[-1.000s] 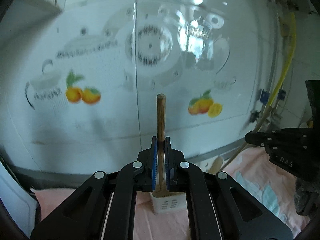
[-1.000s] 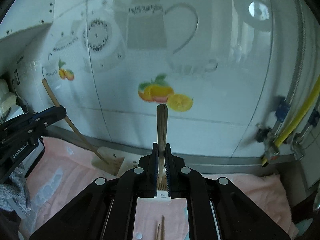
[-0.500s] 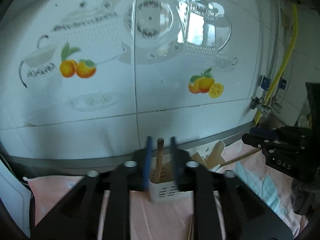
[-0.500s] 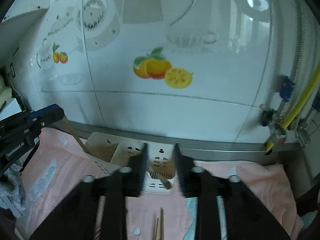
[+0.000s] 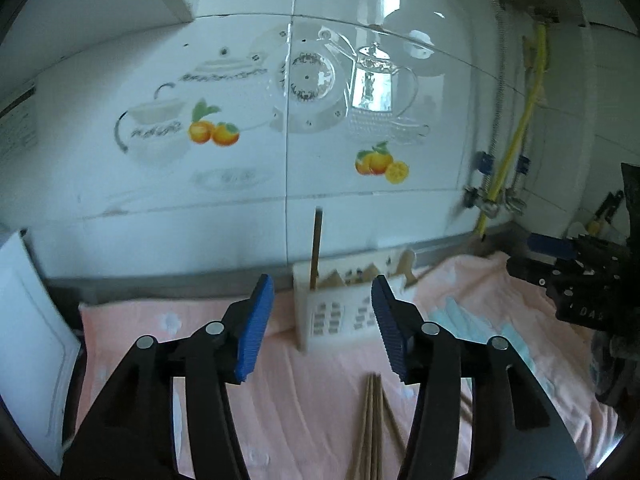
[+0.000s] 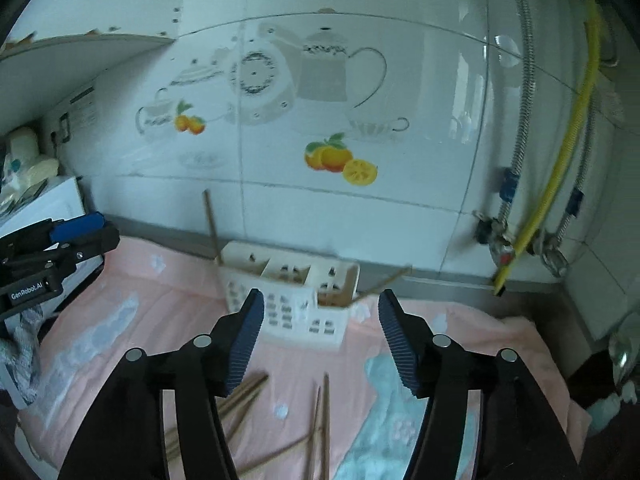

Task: Organize utensils
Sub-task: 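Lower both chopsticks into the white holder and open both tools, then withdraw both tools and close the left tool on another chopstick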

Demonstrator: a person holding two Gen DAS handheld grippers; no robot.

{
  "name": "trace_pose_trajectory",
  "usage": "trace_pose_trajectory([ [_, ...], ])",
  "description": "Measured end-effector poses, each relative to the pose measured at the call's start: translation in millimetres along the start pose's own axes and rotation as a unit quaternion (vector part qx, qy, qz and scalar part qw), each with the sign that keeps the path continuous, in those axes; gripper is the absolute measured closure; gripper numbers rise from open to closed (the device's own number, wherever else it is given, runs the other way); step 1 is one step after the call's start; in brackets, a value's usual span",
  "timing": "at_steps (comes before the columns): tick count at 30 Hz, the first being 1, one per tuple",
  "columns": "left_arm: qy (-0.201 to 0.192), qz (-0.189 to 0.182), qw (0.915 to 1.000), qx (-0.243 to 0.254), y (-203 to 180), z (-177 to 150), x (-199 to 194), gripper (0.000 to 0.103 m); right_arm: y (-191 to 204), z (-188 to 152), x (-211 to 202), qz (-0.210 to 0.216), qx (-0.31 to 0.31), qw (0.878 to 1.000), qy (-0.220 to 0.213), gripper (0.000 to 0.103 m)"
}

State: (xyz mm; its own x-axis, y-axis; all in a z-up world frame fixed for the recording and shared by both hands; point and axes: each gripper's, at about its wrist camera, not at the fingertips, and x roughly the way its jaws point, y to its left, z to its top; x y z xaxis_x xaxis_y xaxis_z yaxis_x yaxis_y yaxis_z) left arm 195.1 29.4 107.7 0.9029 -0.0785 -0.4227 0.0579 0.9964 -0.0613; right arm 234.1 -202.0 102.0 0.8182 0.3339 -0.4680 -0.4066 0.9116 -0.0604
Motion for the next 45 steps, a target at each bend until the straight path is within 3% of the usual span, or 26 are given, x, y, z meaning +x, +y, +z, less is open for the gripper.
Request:
trace_pose_trajectory([
  [9, 0.020, -0.005, 0.9996, -0.020, 7, -70, -42, 0.042, 10, -85, -34, 0.006, 0.021, 1.000, 0.019, 0.043],
  [17, 0.043, -0.009, 0.9982, -0.041, 9, -119, -52, 0.040, 14, -160, -36, -0.022, 0.033, 0.998, 0.052, 0.043],
  [22, 0.071, -0.018, 0.9964, -0.041, 3, -151, -48, 0.040, 10, -192, -31, -0.034, 0.042, 0.996, 0.075, 0.043],
  [29, 0.102, -0.055, 0.9933, 0.006, -28, -185, -41, 0.041, 0, -213, -28, -0.043, 0.064, 0.993, 0.091, 0.043],
  [35, 0.129, -0.108, 0.9844, 0.053, -62, -207, -27, 0.063, -5, -219, -28, -0.044, 0.075, 0.992, 0.094, 0.043],
  [41, 0.155, -0.132, 0.9740, 0.099, -90, -219, -5, 0.083, -9, -223, -26, -0.041, 0.081, 0.991, 0.099, 0.043],
  [45, 0.173, -0.134, 0.9705, 0.102, -94, -222, 13, 0.085, -11, -223, -24, -0.040, 0.086, 0.990, 0.100, 0.043],
])
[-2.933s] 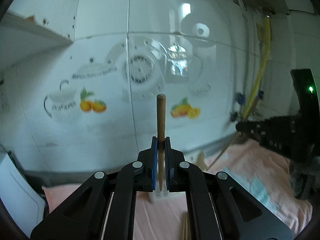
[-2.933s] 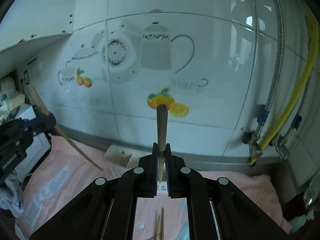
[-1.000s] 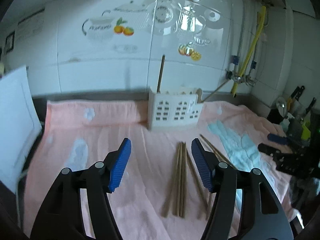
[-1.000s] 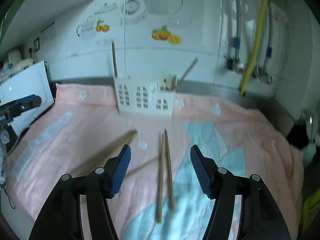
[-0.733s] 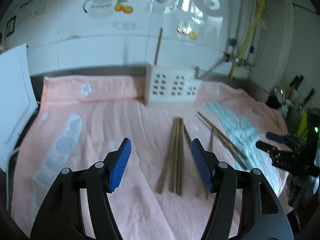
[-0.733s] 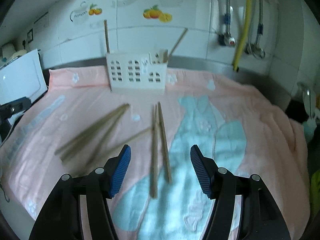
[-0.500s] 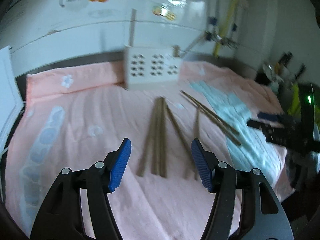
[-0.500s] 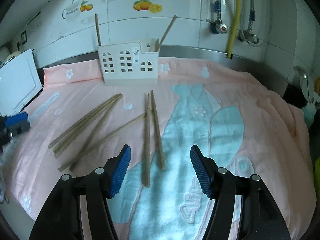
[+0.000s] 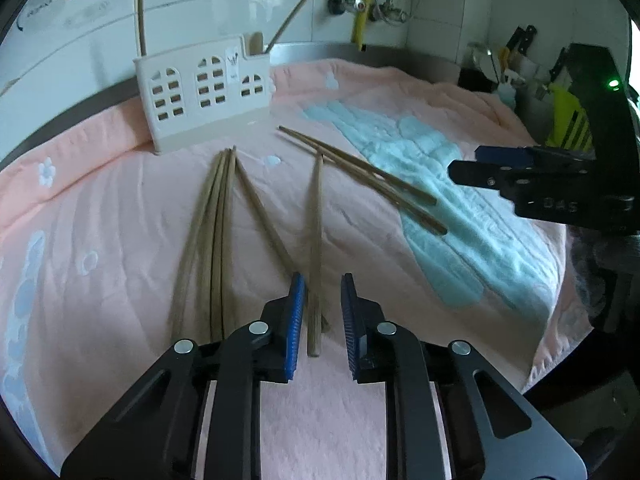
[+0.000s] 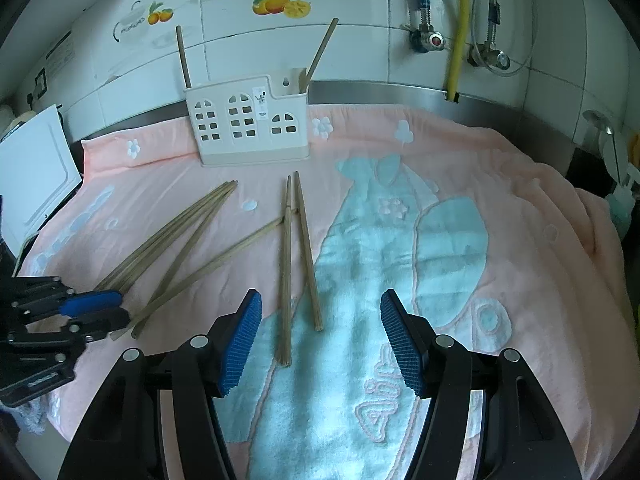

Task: Organize utensils
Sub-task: 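Withdraw both tools and close the left tool on another chopstick, then close the right tool on a chopstick while the left tool holds its chopstick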

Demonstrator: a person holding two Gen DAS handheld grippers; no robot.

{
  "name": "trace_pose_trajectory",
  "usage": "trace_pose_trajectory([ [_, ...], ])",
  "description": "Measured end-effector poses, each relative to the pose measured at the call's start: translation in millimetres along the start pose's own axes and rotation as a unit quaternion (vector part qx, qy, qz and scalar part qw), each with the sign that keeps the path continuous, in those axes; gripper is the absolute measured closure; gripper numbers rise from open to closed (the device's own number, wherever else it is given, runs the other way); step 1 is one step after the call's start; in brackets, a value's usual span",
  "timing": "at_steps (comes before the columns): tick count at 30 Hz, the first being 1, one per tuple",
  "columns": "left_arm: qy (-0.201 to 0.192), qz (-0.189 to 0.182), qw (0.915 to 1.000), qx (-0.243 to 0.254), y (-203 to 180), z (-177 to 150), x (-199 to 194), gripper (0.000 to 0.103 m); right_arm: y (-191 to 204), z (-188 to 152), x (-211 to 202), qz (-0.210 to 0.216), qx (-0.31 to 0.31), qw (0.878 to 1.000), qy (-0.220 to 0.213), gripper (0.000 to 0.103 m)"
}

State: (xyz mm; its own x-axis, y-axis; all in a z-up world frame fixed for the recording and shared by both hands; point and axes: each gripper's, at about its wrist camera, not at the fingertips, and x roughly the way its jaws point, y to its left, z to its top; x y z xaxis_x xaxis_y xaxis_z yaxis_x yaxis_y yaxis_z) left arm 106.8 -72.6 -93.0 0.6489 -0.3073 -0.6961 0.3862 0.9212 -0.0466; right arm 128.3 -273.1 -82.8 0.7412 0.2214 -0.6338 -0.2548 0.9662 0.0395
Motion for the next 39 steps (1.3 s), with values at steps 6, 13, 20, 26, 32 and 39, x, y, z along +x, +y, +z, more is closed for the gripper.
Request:
trace_pose_trajectory([
  [6, 0.013, 0.004, 0.9999, -0.001, 2, 2, 15, 0.085, -2, -1, 4, 0.003, 0.007, 1.000, 0.005, 0.043],
  [13, 0.020, 0.007, 0.9997, 0.008, 0, 3, 22, 0.094, -3, -1, 10, 0.007, 0.009, 1.000, 0.011, 0.043],
  [20, 0.026, 0.007, 0.9995, 0.015, -2, 5, 27, 0.095, -2, 0, 15, 0.010, 0.009, 1.000, 0.016, 0.043],
  [26, 0.026, 0.019, 0.9992, 0.024, -5, 7, 28, 0.095, -1, -1, 18, 0.013, 0.007, 1.000, 0.020, 0.043],
  [32, 0.022, 0.022, 0.9994, 0.015, -2, 7, 26, 0.096, -1, -6, 21, 0.017, 0.013, 0.999, 0.029, 0.043],
  [39, -0.006, 0.020, 0.9998, -0.005, 6, 13, 7, 0.097, -1, -7, 22, 0.023, 0.018, 0.999, 0.034, 0.049],
])
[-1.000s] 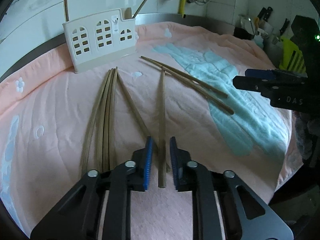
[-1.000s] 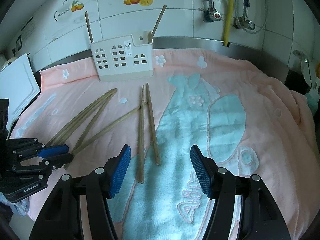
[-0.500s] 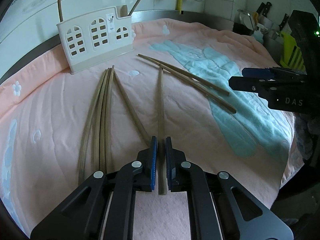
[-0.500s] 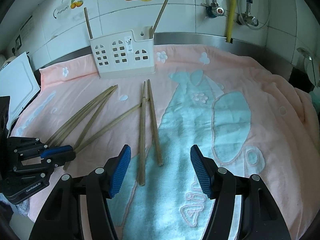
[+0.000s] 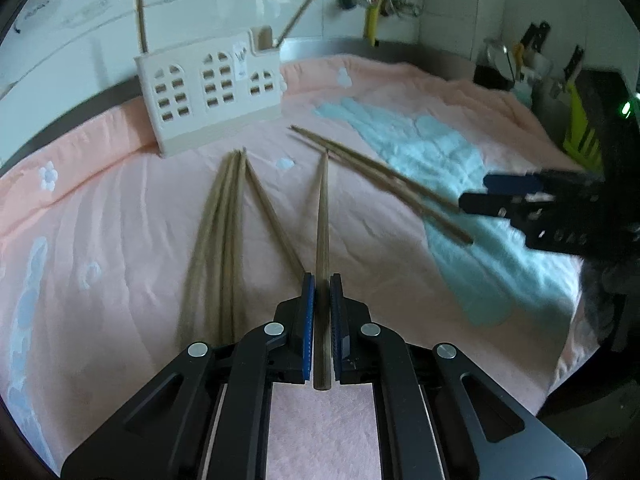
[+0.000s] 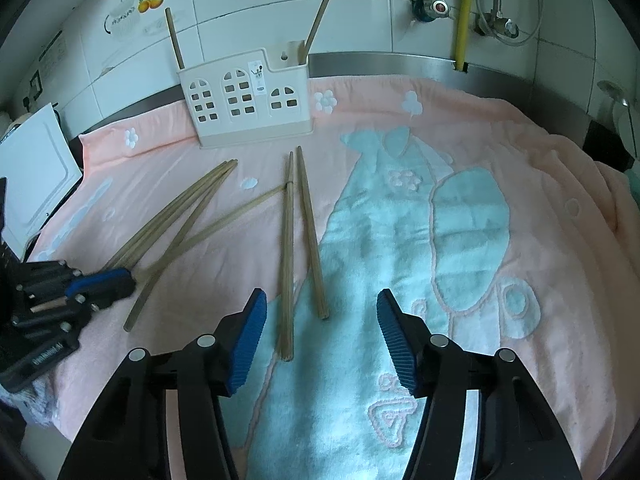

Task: Organize utensils
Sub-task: 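Close the right tool on a chopstick while the left tool holds its chopstick, then lift both held chopsticks upright and carry them over the white holder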

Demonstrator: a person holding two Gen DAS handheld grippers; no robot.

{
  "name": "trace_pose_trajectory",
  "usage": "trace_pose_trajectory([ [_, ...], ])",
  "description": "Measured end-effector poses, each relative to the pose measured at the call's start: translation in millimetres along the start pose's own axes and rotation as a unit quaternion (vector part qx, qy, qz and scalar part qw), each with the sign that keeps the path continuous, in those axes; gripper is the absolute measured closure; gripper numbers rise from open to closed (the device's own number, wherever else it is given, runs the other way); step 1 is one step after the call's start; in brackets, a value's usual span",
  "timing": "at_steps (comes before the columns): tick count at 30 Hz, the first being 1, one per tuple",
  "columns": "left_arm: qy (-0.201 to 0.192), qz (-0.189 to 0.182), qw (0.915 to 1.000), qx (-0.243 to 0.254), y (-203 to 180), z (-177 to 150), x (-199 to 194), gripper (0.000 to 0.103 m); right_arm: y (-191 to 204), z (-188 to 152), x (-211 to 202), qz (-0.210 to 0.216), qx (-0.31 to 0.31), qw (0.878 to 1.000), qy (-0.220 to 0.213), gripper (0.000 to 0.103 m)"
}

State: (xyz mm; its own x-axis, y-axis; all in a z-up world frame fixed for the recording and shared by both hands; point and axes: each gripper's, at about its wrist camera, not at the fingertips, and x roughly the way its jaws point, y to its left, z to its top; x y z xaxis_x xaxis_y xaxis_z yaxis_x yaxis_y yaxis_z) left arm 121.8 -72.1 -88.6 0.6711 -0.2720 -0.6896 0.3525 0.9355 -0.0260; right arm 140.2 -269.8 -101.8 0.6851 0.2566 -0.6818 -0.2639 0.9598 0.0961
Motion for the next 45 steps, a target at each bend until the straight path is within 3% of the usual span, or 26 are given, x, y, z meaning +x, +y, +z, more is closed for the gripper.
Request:
trace_pose_trajectory([
  [10, -0.043, 0.000, 0.9989, -0.020, 17, 16, -36, 0.097, -2, 2, 15, 0.020, 0.012, 1.000, 0.019, 0.076],
  [24, -0.070, 0.002, 0.9963, -0.050, 34, 31, -48, 0.097, 5, 14, 43, -0.005, -0.009, 0.999, 0.034, 0.080],
  [31, -0.081, 0.002, 0.9950, -0.058, 39, 38, -55, 0.097, 14, 19, 49, -0.025, -0.040, 0.998, 0.034, 0.095],
  [38, -0.094, 0.007, 0.9939, -0.058, 45, 47, -64, 0.097, 17, 26, 27, -0.024, -0.050, 0.998, 0.007, 0.096],
  [45, -0.109, 0.016, 0.9921, -0.059, 52, 60, -76, 0.097, 25, 61, -23, -0.010, -0.062, 0.996, -0.067, 0.096],
])
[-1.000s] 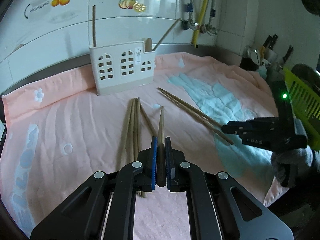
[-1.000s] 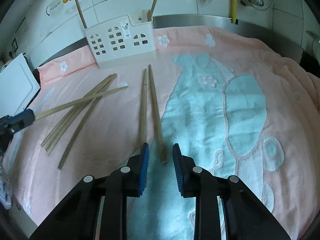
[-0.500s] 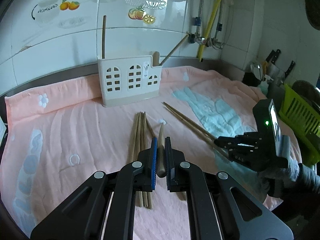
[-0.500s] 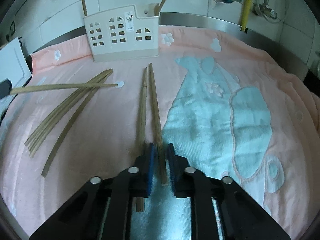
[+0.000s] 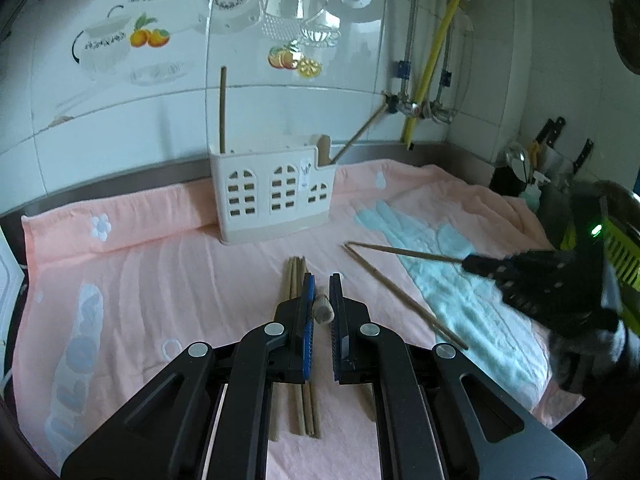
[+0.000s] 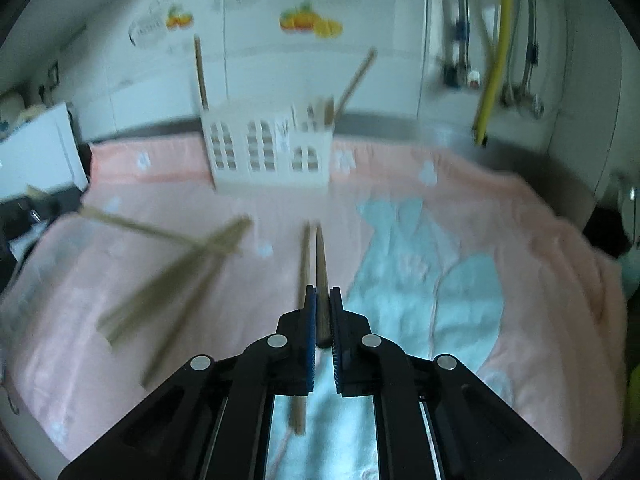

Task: Organize utensils
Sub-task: 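Lift both held chopsticks upright and carry them over the white holder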

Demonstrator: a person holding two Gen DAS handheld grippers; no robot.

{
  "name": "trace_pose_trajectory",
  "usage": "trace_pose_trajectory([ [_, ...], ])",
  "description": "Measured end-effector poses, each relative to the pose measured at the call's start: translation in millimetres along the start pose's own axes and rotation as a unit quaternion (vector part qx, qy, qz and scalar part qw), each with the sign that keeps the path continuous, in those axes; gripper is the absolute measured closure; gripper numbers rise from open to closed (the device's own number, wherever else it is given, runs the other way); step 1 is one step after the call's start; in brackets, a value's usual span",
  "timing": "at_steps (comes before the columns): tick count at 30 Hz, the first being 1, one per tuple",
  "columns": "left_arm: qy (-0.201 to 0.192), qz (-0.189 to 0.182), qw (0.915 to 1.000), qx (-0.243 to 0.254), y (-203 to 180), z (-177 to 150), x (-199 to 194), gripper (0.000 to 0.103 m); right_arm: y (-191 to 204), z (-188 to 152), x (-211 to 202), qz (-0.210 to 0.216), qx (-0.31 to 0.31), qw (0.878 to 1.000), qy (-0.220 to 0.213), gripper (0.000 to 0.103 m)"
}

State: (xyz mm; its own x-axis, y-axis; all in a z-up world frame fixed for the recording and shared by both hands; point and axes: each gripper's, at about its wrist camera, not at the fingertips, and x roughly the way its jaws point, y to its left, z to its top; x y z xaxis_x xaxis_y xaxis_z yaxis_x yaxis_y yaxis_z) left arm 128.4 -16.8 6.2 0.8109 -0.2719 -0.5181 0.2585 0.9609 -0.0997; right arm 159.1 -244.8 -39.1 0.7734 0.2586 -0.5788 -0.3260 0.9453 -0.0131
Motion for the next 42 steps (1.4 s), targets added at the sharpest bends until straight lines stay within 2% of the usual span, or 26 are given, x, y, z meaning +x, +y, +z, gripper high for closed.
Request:
trace_pose_trajectory([
  [7, -0.009, 0.002, 0.9999, 0.004, 5, 21, -3, 0.097, 1, 58, -23, 0.024, -0.006, 0.999, -0.043, 0.096],
  [15, -0.015, -0.005, 0.9999, -0.007, 15, 59, 2, 0.097, 0, 121, -30, 0.050, -0.014, 0.997, -0.051, 0.096],
  [20, -0.020, -0.002, 0.9998, 0.005, 13, 87, 6, 0.097, -3, 160, -28, 0.057, -0.015, 0.997, -0.052, 0.096],
  [26, -0.053, 0.006, 0.9985, 0.015, 15, 129, -2, 0.097, -7, 203, -29, 0.051, -0.017, 0.996, -0.068, 0.096],
  [33, -0.106, 0.041, 0.9926, 0.043, 11, 182, -7, 0.098, -10, 234, -15, 0.047, -0.019, 0.996, -0.074, 0.096],
  [42, -0.130, 0.077, 0.9872, 0.050, 22, 218, 14, 0.098, -11, 256, 14, 0.055, -0.016, 0.996, -0.070, 0.096],
])
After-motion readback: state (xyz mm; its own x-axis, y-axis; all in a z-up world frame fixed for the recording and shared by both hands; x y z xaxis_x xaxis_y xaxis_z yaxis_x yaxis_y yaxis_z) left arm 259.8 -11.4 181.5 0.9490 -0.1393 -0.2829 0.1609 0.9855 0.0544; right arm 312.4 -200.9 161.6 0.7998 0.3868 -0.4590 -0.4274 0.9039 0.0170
